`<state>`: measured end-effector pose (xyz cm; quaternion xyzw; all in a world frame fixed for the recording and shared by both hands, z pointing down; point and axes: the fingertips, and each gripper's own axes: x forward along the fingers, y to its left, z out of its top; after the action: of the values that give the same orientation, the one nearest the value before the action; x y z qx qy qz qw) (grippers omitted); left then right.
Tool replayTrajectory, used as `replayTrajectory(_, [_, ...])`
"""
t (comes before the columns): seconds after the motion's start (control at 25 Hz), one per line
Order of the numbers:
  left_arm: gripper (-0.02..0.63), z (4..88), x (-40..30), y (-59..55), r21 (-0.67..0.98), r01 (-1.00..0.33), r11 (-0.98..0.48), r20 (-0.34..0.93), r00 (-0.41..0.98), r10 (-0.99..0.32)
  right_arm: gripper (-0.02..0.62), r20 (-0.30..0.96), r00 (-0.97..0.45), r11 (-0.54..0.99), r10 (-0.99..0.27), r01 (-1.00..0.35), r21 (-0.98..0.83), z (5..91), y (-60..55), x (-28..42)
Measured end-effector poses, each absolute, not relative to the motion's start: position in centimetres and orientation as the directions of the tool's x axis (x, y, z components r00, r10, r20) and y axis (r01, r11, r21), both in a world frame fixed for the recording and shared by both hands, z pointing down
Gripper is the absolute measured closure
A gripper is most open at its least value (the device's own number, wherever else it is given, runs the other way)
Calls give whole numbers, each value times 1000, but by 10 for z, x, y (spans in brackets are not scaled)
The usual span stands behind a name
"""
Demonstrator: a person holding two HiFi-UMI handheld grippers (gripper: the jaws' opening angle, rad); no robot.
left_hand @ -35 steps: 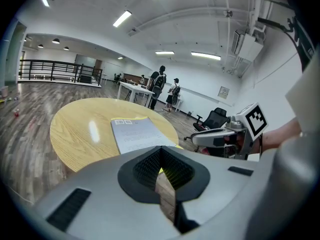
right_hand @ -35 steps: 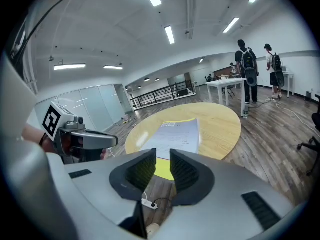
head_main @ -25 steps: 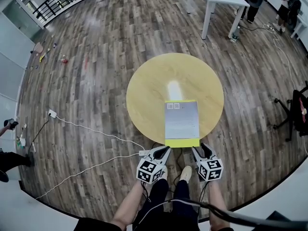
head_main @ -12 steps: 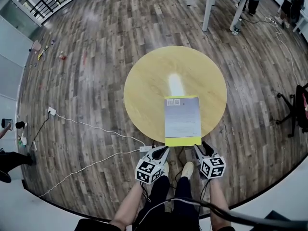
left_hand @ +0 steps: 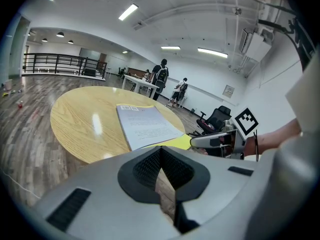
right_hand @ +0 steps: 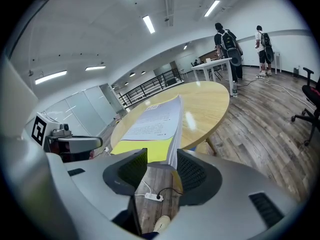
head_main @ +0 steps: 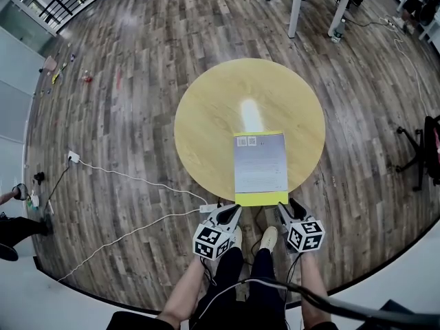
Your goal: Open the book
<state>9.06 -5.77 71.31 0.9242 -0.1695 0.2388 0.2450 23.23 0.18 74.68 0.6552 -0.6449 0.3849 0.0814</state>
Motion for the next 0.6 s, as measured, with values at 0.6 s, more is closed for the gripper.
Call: replayTrajectory(0.6, [607,716,88,-57,379,-445,-812,528,824,-205,546,646,-58,-170,-761,-943,-284,741,2,242])
